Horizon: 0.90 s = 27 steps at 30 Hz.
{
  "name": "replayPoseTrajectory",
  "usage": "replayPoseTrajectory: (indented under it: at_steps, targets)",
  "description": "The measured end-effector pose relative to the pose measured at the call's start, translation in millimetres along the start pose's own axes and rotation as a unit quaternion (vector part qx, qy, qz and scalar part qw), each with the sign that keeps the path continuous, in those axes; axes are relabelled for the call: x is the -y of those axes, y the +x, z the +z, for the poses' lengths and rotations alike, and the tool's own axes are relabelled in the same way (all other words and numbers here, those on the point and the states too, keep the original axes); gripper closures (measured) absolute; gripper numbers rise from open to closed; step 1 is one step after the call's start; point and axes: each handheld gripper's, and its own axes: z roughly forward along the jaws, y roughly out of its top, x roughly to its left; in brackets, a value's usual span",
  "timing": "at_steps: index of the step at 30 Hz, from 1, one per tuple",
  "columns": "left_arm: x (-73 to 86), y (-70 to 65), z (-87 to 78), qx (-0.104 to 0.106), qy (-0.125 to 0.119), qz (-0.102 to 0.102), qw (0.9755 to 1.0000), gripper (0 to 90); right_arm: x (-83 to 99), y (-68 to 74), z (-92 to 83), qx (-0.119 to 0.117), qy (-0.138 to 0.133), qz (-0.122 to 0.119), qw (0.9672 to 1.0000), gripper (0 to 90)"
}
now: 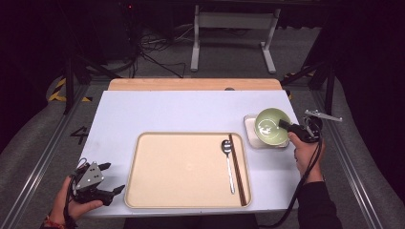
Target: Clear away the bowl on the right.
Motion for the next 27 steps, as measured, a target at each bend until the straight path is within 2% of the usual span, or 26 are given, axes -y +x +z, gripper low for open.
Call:
replayPoseTrajectory:
  at_steps: [9, 14, 27]
  targets:
    - [0.0, 0.6, -0.4, 0.000, -0.002, -0.001, 1.0000, 11.8, -6.9, 22.8, 3.3, -0.018, 0.005, -0.028, 0.9994, 83.2]
    - [0.4, 0.7, -1.1, -0.001, -0.004, -0.001, 1.0000, 11.8, -11.0, 44.3, 10.9, -0.038, 0.012, -0.046, 0.9981, 83.2]
    - [0.3, 0.6, -0.7, 0.001, -0.003, -0.001, 1.0000, 11.8, -14.4, 78.1, 25.4, -0.074, 0.021, -0.062, 0.9951, 83.1]
